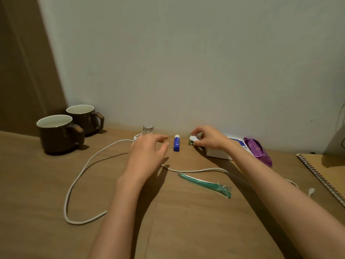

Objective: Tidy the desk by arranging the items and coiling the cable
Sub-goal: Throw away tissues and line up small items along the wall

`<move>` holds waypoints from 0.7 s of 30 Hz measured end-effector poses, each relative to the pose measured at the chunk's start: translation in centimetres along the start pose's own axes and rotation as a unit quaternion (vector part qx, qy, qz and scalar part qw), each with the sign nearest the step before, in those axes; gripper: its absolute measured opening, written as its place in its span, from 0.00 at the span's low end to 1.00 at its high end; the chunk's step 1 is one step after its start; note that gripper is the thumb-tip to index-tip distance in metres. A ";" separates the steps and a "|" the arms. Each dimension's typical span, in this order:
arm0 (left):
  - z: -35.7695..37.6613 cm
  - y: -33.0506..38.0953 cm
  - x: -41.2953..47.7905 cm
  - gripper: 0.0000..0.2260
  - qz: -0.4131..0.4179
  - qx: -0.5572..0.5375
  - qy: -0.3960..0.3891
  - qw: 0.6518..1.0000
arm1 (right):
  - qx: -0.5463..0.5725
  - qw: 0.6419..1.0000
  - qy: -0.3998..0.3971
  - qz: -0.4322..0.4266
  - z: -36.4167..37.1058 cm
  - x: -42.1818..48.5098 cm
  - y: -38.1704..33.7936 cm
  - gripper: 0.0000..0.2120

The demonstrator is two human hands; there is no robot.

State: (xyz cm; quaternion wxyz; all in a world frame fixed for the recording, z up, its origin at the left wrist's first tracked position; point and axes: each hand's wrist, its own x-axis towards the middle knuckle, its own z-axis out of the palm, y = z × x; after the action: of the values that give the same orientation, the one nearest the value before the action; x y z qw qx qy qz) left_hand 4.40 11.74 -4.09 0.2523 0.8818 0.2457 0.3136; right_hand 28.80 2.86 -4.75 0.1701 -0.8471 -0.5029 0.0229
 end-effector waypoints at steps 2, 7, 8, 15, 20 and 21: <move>-1.7 -0.5 -0.4 0.13 -0.005 -0.030 -0.039 0.999 | -0.003 1.000 -0.002 -0.003 0.1 0.0 -0.1 0.19; -4.7 -3.6 -1.3 0.25 0.024 0.031 -0.133 0.990 | -0.035 0.999 0.007 -0.004 0.6 0.0 -0.4 0.19; -5.1 -4.3 -1.4 0.30 0.033 0.056 -0.158 0.985 | -0.038 0.999 0.006 -0.004 0.6 -0.1 -0.5 0.19; -5.8 -6.6 -2.3 0.38 0.020 0.099 -0.287 0.953 | -0.039 0.999 0.009 -0.013 0.8 -0.5 -0.7 0.18; -5.4 -7.0 -2.1 0.28 0.058 0.116 -0.270 0.954 | -0.040 0.997 0.059 -0.006 1.2 -1.1 -1.1 0.17; -5.4 -7.0 -2.0 0.27 0.067 0.115 -0.271 0.953 | -0.044 0.996 0.073 -0.005 1.3 -1.3 -1.2 0.16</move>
State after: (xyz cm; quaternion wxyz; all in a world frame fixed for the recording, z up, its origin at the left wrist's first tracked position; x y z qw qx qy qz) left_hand -2.60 17.36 -5.47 0.1848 0.9711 0.1430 0.0490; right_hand 26.93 2.59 -5.77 0.1693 -0.8506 -0.4939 -0.0623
